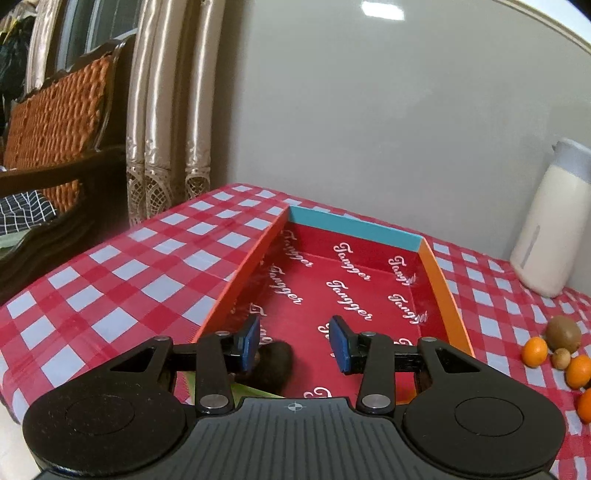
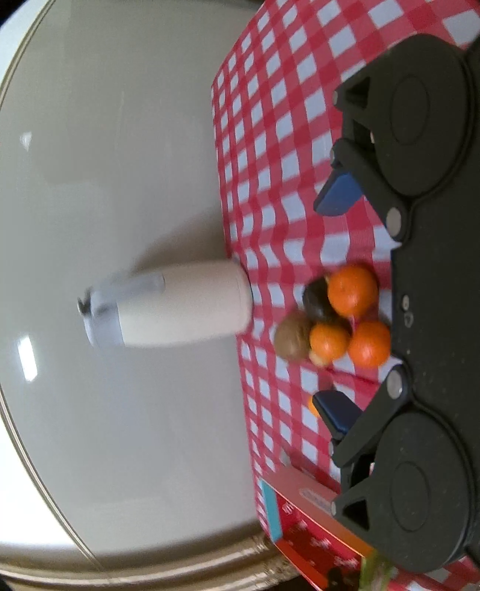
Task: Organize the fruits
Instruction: 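Carry the passion fruit with the left tool into the tray and release, then grasp the large orange with the right tool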
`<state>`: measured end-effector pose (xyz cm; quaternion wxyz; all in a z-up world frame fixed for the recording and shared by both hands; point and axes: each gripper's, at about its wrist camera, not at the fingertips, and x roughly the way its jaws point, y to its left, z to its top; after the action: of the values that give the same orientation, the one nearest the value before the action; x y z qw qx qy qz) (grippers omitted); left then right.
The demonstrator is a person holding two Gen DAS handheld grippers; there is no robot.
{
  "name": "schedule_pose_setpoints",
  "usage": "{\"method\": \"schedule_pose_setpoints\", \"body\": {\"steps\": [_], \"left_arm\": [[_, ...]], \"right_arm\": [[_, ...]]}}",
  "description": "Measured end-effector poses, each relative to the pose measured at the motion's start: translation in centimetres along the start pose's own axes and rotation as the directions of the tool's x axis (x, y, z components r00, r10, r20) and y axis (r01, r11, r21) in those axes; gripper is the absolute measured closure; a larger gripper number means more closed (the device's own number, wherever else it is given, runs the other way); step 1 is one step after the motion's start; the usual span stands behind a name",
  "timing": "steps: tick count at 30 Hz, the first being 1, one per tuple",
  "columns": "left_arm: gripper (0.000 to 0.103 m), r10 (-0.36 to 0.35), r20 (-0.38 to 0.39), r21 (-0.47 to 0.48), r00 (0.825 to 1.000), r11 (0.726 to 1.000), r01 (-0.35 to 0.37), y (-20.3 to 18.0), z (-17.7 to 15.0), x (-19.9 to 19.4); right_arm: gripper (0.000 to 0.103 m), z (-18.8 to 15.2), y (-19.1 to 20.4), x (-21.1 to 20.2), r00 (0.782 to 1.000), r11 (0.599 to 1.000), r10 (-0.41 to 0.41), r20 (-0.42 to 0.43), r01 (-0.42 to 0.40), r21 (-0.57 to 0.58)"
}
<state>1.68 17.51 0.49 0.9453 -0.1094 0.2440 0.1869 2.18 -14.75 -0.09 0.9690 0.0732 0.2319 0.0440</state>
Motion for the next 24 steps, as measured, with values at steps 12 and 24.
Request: {"method": "schedule_pose_setpoints", "body": {"steps": [12,24], "left_arm": [[0.013,-0.027,0.122,-0.007,0.992,1.0,0.028,1.3,0.2,-3.1],[0.005,0.007,0.172,-0.057,0.985,0.998,0.003,4.1,0.6,-4.4]], "right_arm": [[0.043,-0.5,2.1,2.6,0.989,0.995,0.099,-0.111,-0.096,0.026],[0.051,-0.9,2.2,4.5,0.985,0.998,0.054,-0.162,-0.048,0.037]]}}
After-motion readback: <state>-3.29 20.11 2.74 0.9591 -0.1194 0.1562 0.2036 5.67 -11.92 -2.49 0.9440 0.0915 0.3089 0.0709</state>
